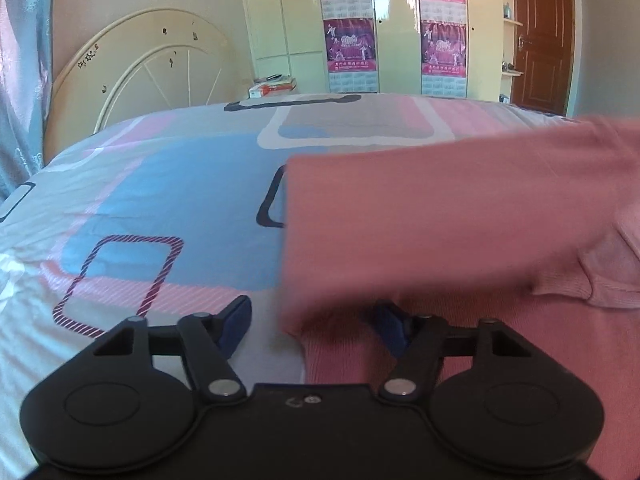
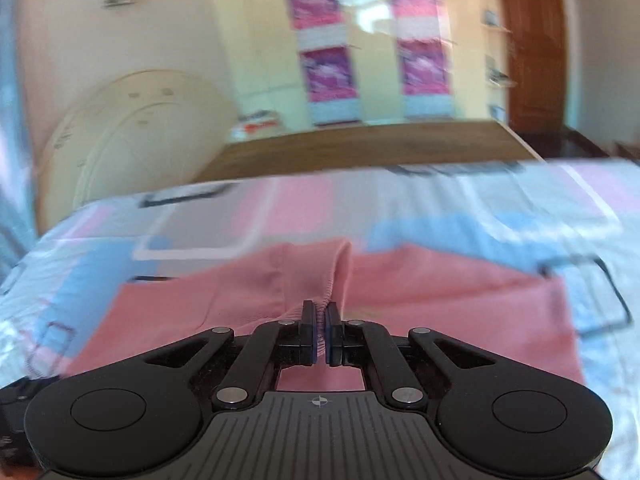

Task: Fold small clothes

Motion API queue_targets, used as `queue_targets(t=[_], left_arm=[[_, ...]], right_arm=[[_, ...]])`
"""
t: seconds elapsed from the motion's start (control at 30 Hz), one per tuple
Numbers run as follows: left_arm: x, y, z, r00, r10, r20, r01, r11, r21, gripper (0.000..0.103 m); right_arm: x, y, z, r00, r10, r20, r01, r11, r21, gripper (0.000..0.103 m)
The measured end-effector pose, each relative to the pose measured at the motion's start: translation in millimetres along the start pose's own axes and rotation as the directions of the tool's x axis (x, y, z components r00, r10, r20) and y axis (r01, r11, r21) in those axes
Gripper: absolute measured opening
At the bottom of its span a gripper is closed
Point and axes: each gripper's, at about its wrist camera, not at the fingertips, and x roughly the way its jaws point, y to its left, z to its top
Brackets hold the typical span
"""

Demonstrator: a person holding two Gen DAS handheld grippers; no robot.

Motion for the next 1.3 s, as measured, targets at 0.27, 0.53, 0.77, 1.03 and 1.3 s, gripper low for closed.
queue_targets(t=[0.27, 0.53, 0.77, 1.03, 1.3], left_arm=[[0.6, 2.5, -7.8, 0.998, -0.056, 0.013, 0.056, 0.998, -0.001, 0.009], [-5.9, 34.2, 1.5, 0.987, -0.150, -0.066, 0.138, 0.978, -0.159, 0.022], [-24.8, 53.5, 10.7, 0.980, -0.186, -0.067, 0.161, 0.946, -0.282, 0.041], [9.2, 13.1, 54.8, 0.962, -0.270, -0.032, 0.254, 0.934, -0.251, 0.042], [53.3, -12.5, 71.2, 0.961, -0.267, -0.066, 0.247, 0.943, -0.221, 0.043]], right_arm=[[23.5, -36.0, -39.8, 0.982, -0.135, -0.134, 0.138, 0.990, 0.019, 0.003], [10.1, -49.7, -39.0, 0.987, -0.074, -0.142, 0.086, 0.993, 0.081, 0.004], [13.7, -53.2, -39.6, 0.991, -0.046, -0.123, 0.066, 0.984, 0.164, 0.069], [34.2, -35.5, -38.2, 0.981, -0.011, -0.194, 0.032, 0.994, 0.103, 0.011], [22.2, -53.8, -49.0, 0.971, -0.075, -0.227, 0.094, 0.993, 0.077, 0.007]])
